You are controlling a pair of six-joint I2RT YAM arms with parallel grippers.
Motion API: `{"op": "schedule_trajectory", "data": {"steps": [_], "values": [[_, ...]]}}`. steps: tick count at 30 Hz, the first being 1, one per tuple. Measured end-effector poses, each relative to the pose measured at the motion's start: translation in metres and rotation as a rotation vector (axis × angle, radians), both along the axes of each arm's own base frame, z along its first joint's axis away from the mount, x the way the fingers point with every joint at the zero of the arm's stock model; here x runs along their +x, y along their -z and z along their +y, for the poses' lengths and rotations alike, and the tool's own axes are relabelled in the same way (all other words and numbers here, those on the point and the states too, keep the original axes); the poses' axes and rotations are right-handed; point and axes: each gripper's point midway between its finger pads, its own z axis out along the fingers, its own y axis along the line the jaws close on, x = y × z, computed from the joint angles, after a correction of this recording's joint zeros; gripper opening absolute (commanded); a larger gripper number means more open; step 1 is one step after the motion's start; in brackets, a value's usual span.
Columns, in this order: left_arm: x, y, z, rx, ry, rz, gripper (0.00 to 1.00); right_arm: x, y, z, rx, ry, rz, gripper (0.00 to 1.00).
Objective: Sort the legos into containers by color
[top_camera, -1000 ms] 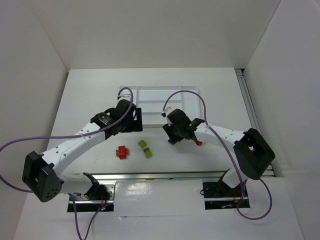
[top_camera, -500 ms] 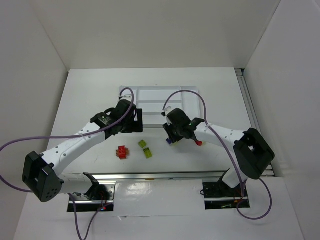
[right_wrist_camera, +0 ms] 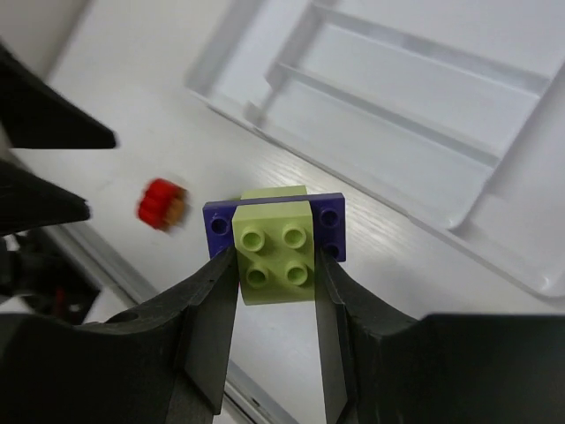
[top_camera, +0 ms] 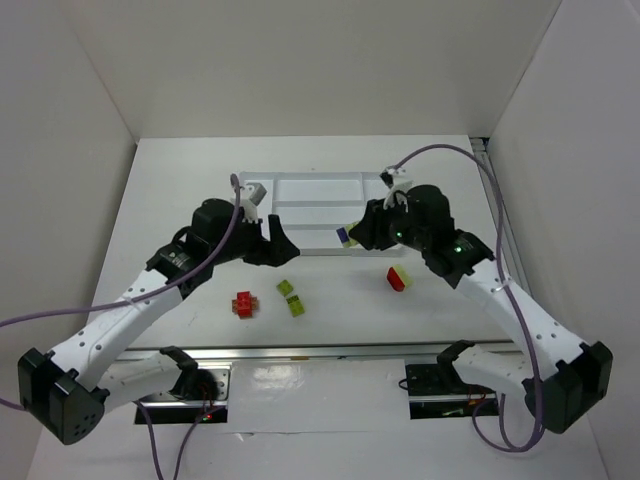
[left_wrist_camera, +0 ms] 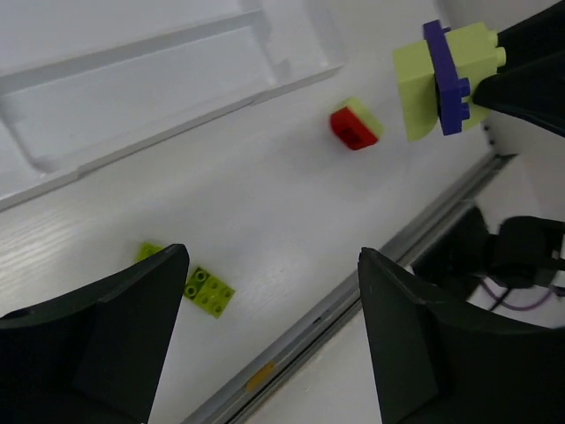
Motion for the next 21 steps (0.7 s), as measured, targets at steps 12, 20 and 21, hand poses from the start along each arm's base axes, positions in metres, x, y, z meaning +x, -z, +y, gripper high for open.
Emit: {"op": "schedule_trajectory", "data": {"steps": [12,20,21], "values": [[-0.025,-0.055,-0.066,-0.402,0.543,-0.101,0.99,-0.037,-0.084,0.017,0.378,-0.256,-0.031,0.31],[-0.034,-0.059,-0.072,-0.463,0.66,-0.14,0.91,-0.058,-0.094,0.025,0.457,-0.362,0.001,0.32],[-0.034,-0.063,-0.073,-0.472,0.67,-0.156,0.89,-0.06,-0.094,0.026,0.463,-0.371,0.005,0.34]]}}
